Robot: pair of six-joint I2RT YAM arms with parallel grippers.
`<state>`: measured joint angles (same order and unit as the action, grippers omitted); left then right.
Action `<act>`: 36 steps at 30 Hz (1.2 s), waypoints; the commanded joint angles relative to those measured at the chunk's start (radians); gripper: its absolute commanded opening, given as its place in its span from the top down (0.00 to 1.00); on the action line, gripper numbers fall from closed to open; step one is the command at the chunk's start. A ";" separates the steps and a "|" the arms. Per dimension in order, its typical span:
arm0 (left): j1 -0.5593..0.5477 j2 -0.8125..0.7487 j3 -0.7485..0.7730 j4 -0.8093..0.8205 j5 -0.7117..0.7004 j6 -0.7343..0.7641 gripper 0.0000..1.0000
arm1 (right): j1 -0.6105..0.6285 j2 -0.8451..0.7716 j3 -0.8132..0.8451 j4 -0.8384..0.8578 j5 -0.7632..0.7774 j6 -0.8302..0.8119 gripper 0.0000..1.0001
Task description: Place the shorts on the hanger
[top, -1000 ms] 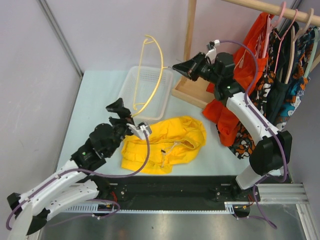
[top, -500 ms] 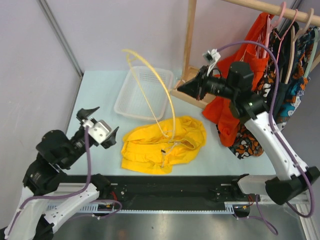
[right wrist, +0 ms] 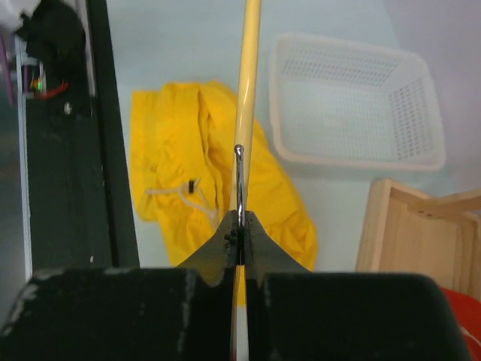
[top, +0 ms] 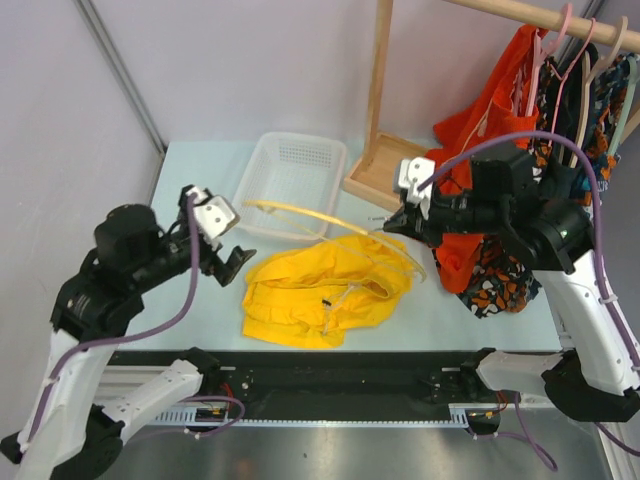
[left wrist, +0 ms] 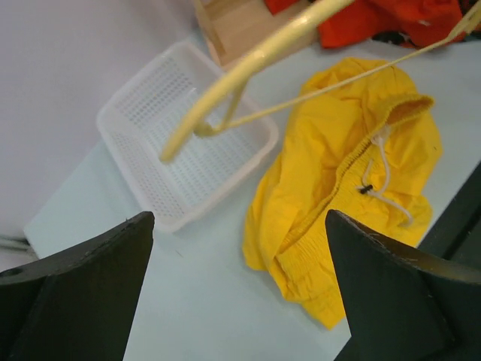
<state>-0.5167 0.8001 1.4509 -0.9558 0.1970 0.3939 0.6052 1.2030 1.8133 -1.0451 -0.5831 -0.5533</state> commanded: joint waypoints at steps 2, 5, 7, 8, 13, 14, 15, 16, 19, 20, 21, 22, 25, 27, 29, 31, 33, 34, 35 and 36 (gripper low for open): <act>0.006 0.031 0.039 -0.096 0.211 0.134 0.00 | 0.137 0.007 0.046 -0.295 0.126 -0.237 1.00; 0.000 0.083 0.054 -0.179 0.357 0.272 0.02 | 0.212 0.006 0.034 -0.325 0.187 -0.246 1.00; -0.015 0.111 0.051 -0.175 0.372 0.275 0.06 | 0.246 0.021 0.041 -0.326 0.228 -0.238 1.00; -0.028 0.132 0.049 -0.175 0.375 0.283 0.09 | 0.270 0.026 0.046 -0.332 0.239 -0.232 1.00; -0.170 0.162 -0.007 -0.167 0.323 0.275 0.24 | 0.303 0.056 0.055 -0.340 0.292 -0.220 1.00; -0.171 0.162 -0.035 -0.156 0.317 0.267 0.25 | 0.306 0.056 0.055 -0.334 0.295 -0.218 1.00; -0.172 0.160 -0.049 -0.144 0.311 0.255 0.25 | 0.311 0.055 0.057 -0.328 0.296 -0.214 1.00; -0.180 0.162 -0.064 -0.120 0.302 0.252 0.25 | 0.315 0.056 0.060 -0.325 0.301 -0.214 1.00; -0.222 0.182 -0.081 -0.097 0.285 0.241 0.25 | 0.330 0.067 0.069 -0.323 0.310 -0.208 1.00; -0.236 0.191 -0.083 -0.097 0.268 0.244 0.25 | 0.334 0.075 0.073 -0.319 0.312 -0.206 1.00; -0.268 0.201 -0.090 -0.078 0.245 0.241 0.26 | 0.341 0.078 0.078 -0.319 0.312 -0.201 1.00; -0.284 0.205 -0.112 -0.064 0.219 0.241 0.26 | 0.346 0.079 0.081 -0.316 0.310 -0.201 1.00; -0.318 0.202 -0.159 0.003 0.133 0.247 0.30 | 0.372 0.083 0.086 -0.300 0.316 -0.189 1.00; -0.327 0.200 -0.181 0.047 0.113 0.244 0.36 | 0.381 0.084 0.083 -0.293 0.319 -0.185 1.00; -0.333 0.203 -0.199 0.057 0.114 0.243 0.46 | 0.392 0.089 0.080 -0.285 0.324 -0.180 1.00; -0.339 0.205 -0.218 0.061 0.124 0.243 0.58 | 0.395 0.087 0.078 -0.282 0.327 -0.181 1.00; -0.339 0.200 -0.242 0.063 0.134 0.227 0.71 | 0.395 0.083 0.058 -0.268 0.335 -0.178 1.00; -0.339 0.198 -0.253 0.063 0.140 0.224 0.73 | 0.395 0.073 0.046 -0.260 0.338 -0.178 1.00; -0.339 0.186 -0.267 0.066 0.148 0.208 0.73 | 0.395 0.066 0.032 -0.236 0.338 -0.174 1.00; -0.338 0.179 -0.293 0.072 0.156 0.201 0.73 | 0.395 0.049 0.005 -0.222 0.336 -0.169 1.00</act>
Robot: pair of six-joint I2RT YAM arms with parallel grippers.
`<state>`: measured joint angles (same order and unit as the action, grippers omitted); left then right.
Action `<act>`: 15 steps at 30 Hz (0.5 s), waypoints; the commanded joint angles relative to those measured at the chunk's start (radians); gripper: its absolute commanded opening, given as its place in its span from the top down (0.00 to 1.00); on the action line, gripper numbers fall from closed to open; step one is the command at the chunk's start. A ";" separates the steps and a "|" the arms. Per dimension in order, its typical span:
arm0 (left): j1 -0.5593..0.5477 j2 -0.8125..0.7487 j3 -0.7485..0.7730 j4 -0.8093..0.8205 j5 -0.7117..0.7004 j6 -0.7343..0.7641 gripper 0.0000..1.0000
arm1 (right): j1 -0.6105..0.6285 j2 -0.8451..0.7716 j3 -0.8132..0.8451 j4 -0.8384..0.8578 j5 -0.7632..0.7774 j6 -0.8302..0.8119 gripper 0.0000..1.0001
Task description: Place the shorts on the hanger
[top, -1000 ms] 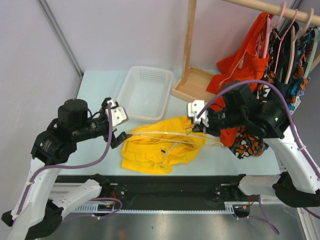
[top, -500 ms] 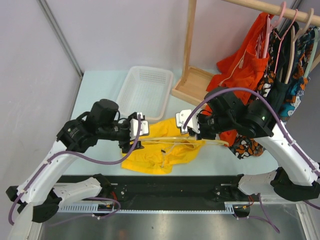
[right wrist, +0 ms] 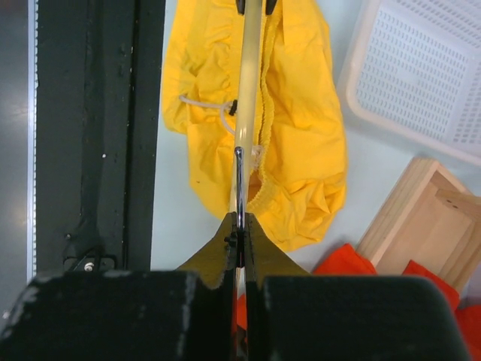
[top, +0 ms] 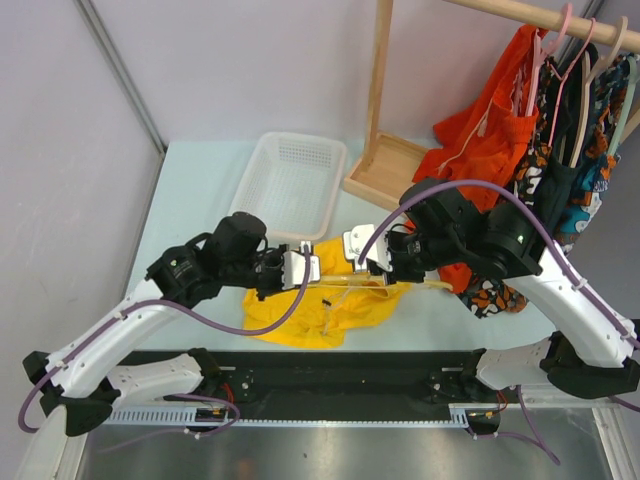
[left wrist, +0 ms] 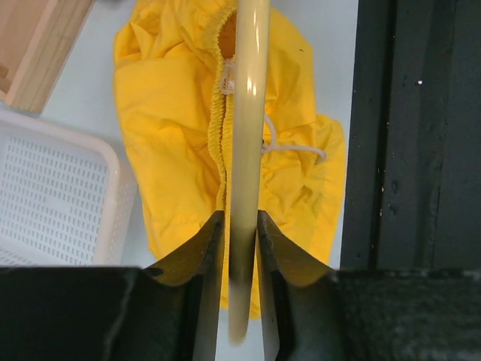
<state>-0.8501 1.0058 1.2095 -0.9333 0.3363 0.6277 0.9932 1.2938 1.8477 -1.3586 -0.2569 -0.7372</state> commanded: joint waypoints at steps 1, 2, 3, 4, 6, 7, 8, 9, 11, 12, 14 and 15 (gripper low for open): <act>-0.003 -0.033 -0.063 0.054 0.018 -0.040 0.68 | 0.007 -0.050 -0.039 0.113 0.005 0.016 1.00; -0.001 -0.039 -0.073 0.060 0.018 -0.045 0.64 | 0.007 -0.054 -0.047 0.116 0.001 0.022 1.00; 0.002 -0.042 -0.083 0.060 0.020 -0.046 0.62 | 0.007 -0.054 -0.048 0.116 -0.001 0.022 1.00; 0.003 -0.042 -0.085 0.063 0.020 -0.048 0.62 | 0.007 -0.053 -0.047 0.115 -0.002 0.022 1.00; 0.008 -0.038 -0.074 0.064 0.032 -0.048 0.72 | 0.007 -0.053 -0.044 0.115 -0.007 0.021 1.00; 0.011 -0.036 -0.068 0.064 0.047 -0.059 0.90 | 0.007 -0.053 -0.044 0.118 -0.001 0.024 1.00; 0.026 -0.036 -0.062 0.064 0.058 -0.069 0.99 | 0.005 -0.054 -0.047 0.122 0.005 0.041 0.98; 0.042 -0.038 -0.053 0.067 0.090 -0.085 1.00 | 0.002 -0.060 -0.054 0.128 0.010 0.050 0.88; 0.101 -0.044 -0.047 0.067 0.145 -0.100 1.00 | -0.036 -0.074 -0.064 0.138 -0.024 0.093 0.45; 0.123 -0.059 -0.053 0.070 0.171 -0.115 1.00 | -0.065 -0.088 -0.079 0.150 -0.053 0.120 0.29; 0.170 -0.087 -0.080 0.083 0.268 -0.125 1.00 | -0.116 -0.175 -0.181 0.219 -0.155 0.163 0.20; 0.180 -0.116 -0.093 0.086 0.305 -0.122 1.00 | -0.148 -0.217 -0.233 0.312 -0.174 0.192 0.19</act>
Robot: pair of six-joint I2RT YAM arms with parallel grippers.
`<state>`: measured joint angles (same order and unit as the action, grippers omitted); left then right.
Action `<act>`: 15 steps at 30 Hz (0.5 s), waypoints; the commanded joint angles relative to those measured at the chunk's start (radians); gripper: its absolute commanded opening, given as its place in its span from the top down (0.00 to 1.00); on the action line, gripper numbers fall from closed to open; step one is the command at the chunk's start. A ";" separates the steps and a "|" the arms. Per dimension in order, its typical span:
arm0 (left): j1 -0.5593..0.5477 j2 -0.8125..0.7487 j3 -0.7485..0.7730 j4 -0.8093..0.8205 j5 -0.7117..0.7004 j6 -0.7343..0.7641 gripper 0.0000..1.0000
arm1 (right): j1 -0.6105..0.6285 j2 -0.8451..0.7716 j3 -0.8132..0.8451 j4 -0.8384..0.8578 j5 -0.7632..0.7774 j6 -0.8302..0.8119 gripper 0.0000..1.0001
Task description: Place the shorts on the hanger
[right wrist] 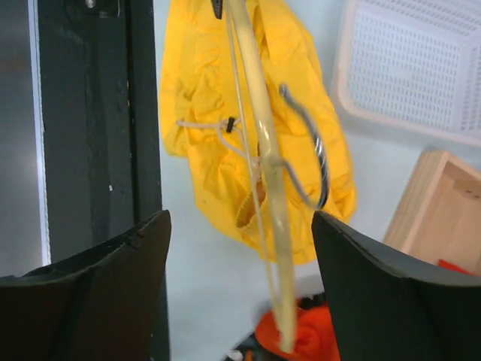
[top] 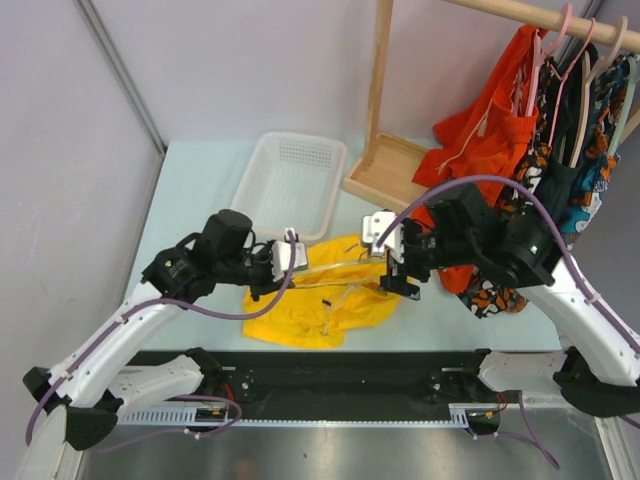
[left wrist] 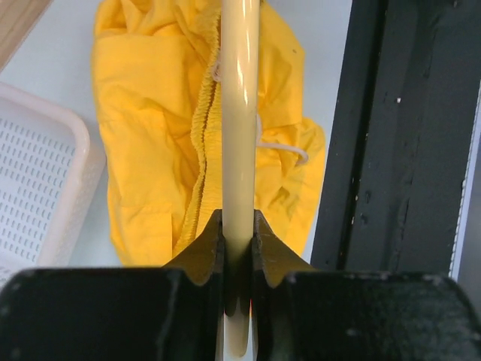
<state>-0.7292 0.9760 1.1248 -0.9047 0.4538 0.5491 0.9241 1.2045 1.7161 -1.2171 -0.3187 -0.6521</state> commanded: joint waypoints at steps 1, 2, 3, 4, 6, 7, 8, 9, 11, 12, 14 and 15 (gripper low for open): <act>0.066 -0.101 -0.019 0.058 0.236 -0.041 1.00 | -0.088 -0.207 -0.149 0.212 -0.126 0.117 0.14; 0.086 -0.112 -0.039 0.056 0.258 -0.038 1.00 | -0.097 -0.232 -0.227 0.243 -0.132 0.120 0.13; 0.094 -0.128 -0.043 0.053 0.270 -0.026 1.00 | -0.109 -0.244 -0.242 0.273 -0.141 0.120 0.13; 0.102 -0.134 -0.048 0.032 0.281 -0.008 1.00 | -0.116 -0.235 -0.245 0.281 -0.161 0.121 0.15; 0.102 -0.141 -0.049 0.007 0.295 0.043 1.00 | -0.131 -0.220 -0.239 0.291 -0.178 0.123 0.16; 0.102 -0.148 -0.049 -0.006 0.298 0.052 0.99 | -0.137 -0.212 -0.239 0.300 -0.197 0.121 0.18; 0.102 -0.151 -0.051 -0.010 0.301 0.055 1.00 | -0.142 -0.197 -0.237 0.304 -0.212 0.120 0.19; 0.103 -0.154 -0.053 -0.011 0.306 0.057 0.99 | -0.146 -0.191 -0.236 0.315 -0.229 0.118 0.20; 0.105 -0.157 -0.056 -0.011 0.310 0.054 0.99 | -0.153 -0.172 -0.236 0.317 -0.290 0.120 0.25; 0.105 -0.158 -0.057 -0.010 0.315 0.049 1.00 | -0.153 -0.154 -0.231 0.315 -0.330 0.123 0.27; 0.113 -0.160 -0.059 -0.002 0.319 0.045 1.00 | -0.137 -0.131 -0.230 0.307 -0.355 0.138 0.33; 0.114 -0.161 -0.059 0.000 0.322 0.043 1.00 | -0.133 -0.111 -0.231 0.301 -0.362 0.141 0.33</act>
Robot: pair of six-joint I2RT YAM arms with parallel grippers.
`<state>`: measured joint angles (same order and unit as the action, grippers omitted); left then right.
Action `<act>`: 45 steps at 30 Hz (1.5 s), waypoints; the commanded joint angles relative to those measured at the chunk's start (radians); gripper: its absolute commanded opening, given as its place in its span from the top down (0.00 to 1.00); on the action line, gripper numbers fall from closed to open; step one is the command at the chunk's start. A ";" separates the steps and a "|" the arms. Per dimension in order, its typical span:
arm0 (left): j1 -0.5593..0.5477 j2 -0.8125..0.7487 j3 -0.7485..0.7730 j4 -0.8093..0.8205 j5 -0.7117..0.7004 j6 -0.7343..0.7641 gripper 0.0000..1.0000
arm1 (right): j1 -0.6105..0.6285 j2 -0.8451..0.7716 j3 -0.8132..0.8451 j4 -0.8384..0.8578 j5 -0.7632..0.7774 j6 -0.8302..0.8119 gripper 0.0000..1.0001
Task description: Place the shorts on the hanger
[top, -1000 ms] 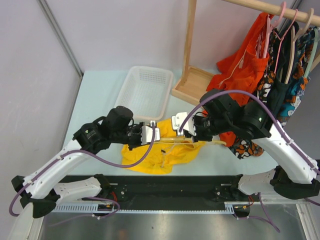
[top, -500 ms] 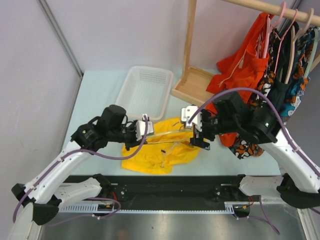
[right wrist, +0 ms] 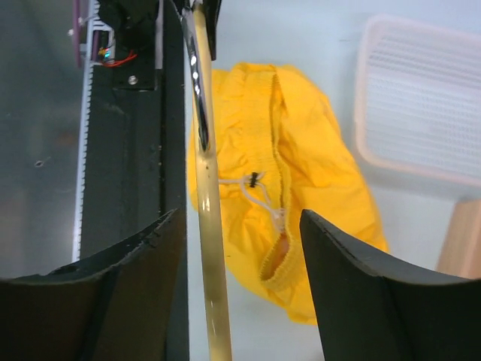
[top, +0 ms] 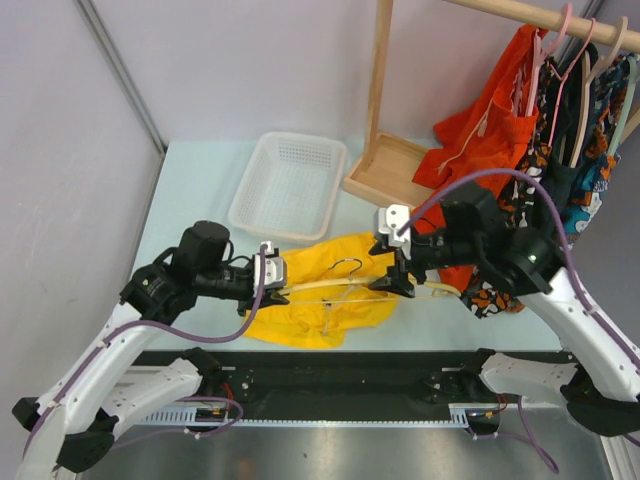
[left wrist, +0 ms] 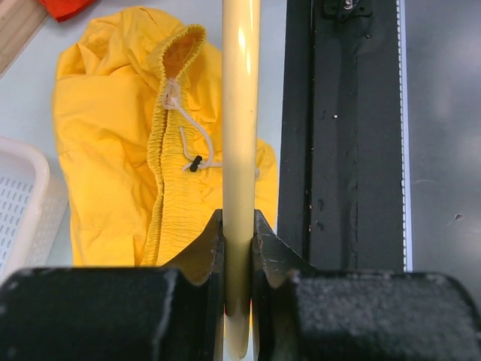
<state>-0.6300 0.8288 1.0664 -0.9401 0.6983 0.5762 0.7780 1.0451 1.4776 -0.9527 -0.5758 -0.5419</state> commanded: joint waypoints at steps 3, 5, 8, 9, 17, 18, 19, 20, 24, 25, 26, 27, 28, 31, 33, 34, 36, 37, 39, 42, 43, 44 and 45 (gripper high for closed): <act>0.015 -0.017 -0.003 0.038 0.076 0.014 1.00 | 0.020 0.070 0.006 0.048 -0.125 0.045 0.36; 0.016 -0.023 -0.013 0.046 0.067 0.008 0.99 | 0.026 0.076 0.006 0.054 -0.131 0.049 0.39; 0.026 -0.031 -0.025 0.066 0.073 -0.022 1.00 | 0.036 0.093 0.007 0.052 -0.119 0.039 0.52; 0.029 -0.033 -0.028 0.073 0.076 -0.032 1.00 | 0.035 0.095 0.006 0.049 -0.115 0.036 0.68; 0.107 -0.048 -0.036 0.019 -0.046 -0.054 0.32 | 0.030 0.060 0.000 0.005 -0.016 0.022 1.00; 0.108 -0.051 -0.034 0.000 -0.090 -0.029 0.32 | 0.032 0.053 -0.003 -0.013 -0.009 0.013 1.00; 0.122 -0.048 -0.033 -0.018 -0.121 -0.001 0.31 | 0.033 0.046 -0.008 -0.035 0.002 -0.012 1.00; 0.136 -0.043 -0.033 -0.037 -0.159 0.055 0.31 | 0.033 0.033 -0.011 -0.059 0.014 -0.032 1.00; 0.271 0.006 -0.065 -0.110 -0.128 0.172 0.34 | 0.035 0.029 -0.020 -0.144 0.097 -0.072 1.00; 0.291 0.021 -0.075 -0.114 -0.125 0.197 0.35 | 0.032 0.029 -0.020 -0.146 0.105 -0.073 1.00; 0.314 0.061 -0.104 -0.109 -0.125 0.233 0.36 | 0.032 0.032 -0.019 -0.138 0.114 -0.064 1.00; 0.337 0.085 -0.115 -0.109 -0.114 0.255 0.37 | 0.029 0.035 -0.020 -0.130 0.125 -0.046 1.00; 0.378 0.122 -0.120 -0.114 -0.105 0.275 0.38 | 0.020 0.039 -0.020 -0.123 0.119 -0.024 1.00; 0.452 0.272 -0.102 -0.152 -0.040 0.307 0.41 | -0.025 0.055 -0.020 -0.100 0.071 0.049 1.00; 0.477 0.355 -0.091 -0.149 -0.016 0.297 0.41 | -0.062 0.065 -0.022 -0.086 0.048 0.075 1.00; 0.481 0.374 -0.104 -0.137 -0.023 0.283 0.41 | -0.069 0.075 -0.020 -0.081 0.042 0.079 1.00; 0.483 0.418 -0.123 -0.085 -0.031 0.251 0.42 | -0.083 0.088 -0.020 -0.081 0.022 0.065 1.00; 0.483 0.434 -0.134 -0.063 -0.036 0.238 0.43 | -0.086 0.096 -0.020 -0.081 0.013 0.062 1.00; 0.483 0.455 -0.151 -0.016 -0.043 0.205 0.44 | -0.091 0.119 -0.020 -0.083 -0.015 0.050 1.00; 0.483 0.493 -0.167 0.033 -0.043 0.174 0.44 | -0.092 0.147 -0.019 -0.080 -0.032 0.027 1.00; 0.483 0.504 -0.174 0.052 -0.051 0.168 0.44 | -0.094 0.153 -0.019 -0.078 -0.035 0.016 1.00; 0.483 0.510 -0.186 0.069 -0.071 0.151 0.44 | -0.094 0.167 -0.019 -0.075 -0.039 0.013 1.00; 0.483 0.515 -0.189 0.084 -0.085 0.143 0.44 | -0.095 0.173 -0.019 -0.075 -0.045 0.010 1.00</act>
<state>-0.1524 1.3266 0.8989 -0.9516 0.6109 0.7666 0.6895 1.2003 1.4532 -1.0779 -0.5610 -0.5091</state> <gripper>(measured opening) 0.563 0.069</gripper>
